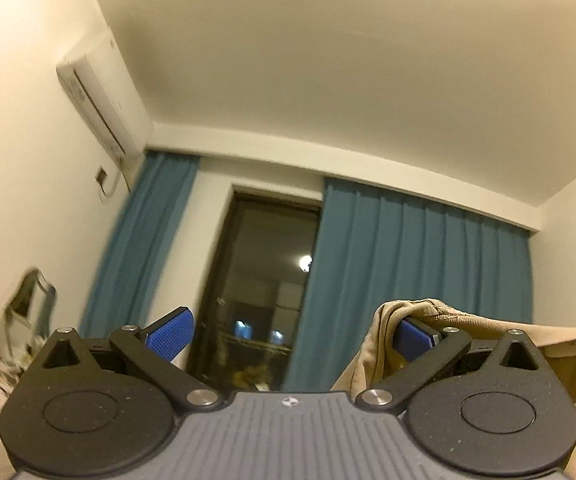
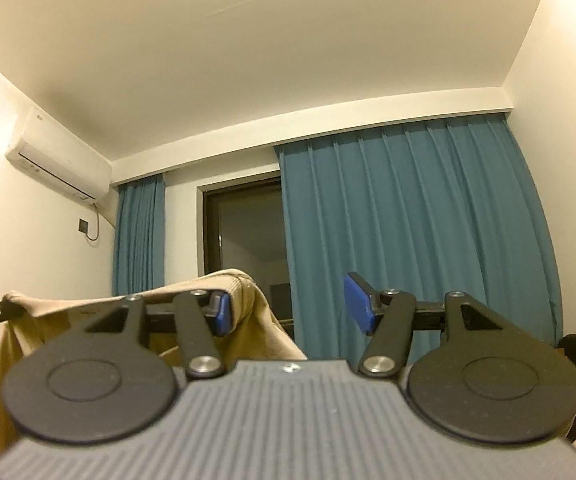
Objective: Fold clothes
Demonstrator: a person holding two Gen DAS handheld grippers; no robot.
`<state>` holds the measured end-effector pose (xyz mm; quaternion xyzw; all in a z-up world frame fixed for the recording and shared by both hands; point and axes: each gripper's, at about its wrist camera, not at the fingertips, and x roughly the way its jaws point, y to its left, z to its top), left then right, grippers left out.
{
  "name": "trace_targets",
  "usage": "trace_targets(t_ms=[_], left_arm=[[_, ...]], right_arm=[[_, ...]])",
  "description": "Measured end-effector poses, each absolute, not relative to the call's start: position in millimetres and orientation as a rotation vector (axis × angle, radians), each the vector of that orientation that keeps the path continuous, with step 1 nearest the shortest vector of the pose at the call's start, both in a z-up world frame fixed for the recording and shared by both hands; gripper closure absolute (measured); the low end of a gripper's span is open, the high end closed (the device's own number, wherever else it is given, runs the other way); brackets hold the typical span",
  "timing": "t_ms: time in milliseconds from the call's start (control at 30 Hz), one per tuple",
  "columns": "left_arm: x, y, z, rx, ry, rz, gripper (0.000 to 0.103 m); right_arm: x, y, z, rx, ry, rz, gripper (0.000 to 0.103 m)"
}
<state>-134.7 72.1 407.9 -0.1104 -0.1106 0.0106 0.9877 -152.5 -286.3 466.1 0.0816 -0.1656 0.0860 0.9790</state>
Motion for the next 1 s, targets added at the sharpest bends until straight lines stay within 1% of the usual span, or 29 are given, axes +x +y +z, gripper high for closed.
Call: trace_targets(t_ms=[100, 167, 233, 400, 533, 633, 767, 867, 1000], left_arm=[[-129.8, 63.4, 415.6, -0.249, -0.184, -0.019, 0.000], [-125.4, 57.7, 419.6, -0.267, -0.156, -0.046, 0.000], [-91.2, 52.6, 393.5, -0.279, -0.076, -0.048, 0.000], [19.4, 42.0, 318.2, -0.309, 0.054, -0.003, 0.000], [126.2, 32.2, 257.1, -0.306, 0.132, 0.045, 0.000], [220.1, 20.8, 188.2, -0.262, 0.181, 0.072, 0.000], [345.3, 5.5, 96.3, -0.203, 0.245, 0.107, 0.000], [432.3, 5.8, 22.4, -0.152, 0.350, 0.125, 0.000], [468.3, 16.5, -22.2, -0.113, 0.522, 0.083, 0.000]], right_arm=[[-133.4, -292.9, 455.0, 0.163, -0.274, 0.150, 0.044], [-108.5, -300.2, 436.7, 0.168, -0.208, 0.137, 0.044], [-78.1, -304.1, 413.6, 0.181, -0.133, 0.129, 0.044], [26.4, -310.7, 333.8, 0.196, 0.050, 0.107, 0.044], [130.5, -316.7, 269.0, 0.253, 0.140, 0.071, 0.044], [213.2, -317.6, 216.8, 0.269, 0.170, 0.022, 0.044], [322.6, -308.8, 143.9, 0.183, 0.172, -0.049, 0.044], [392.5, -302.1, 74.7, 0.155, 0.262, -0.058, 0.044], [464.3, -301.9, -11.1, 0.122, 0.420, -0.047, 0.045]])
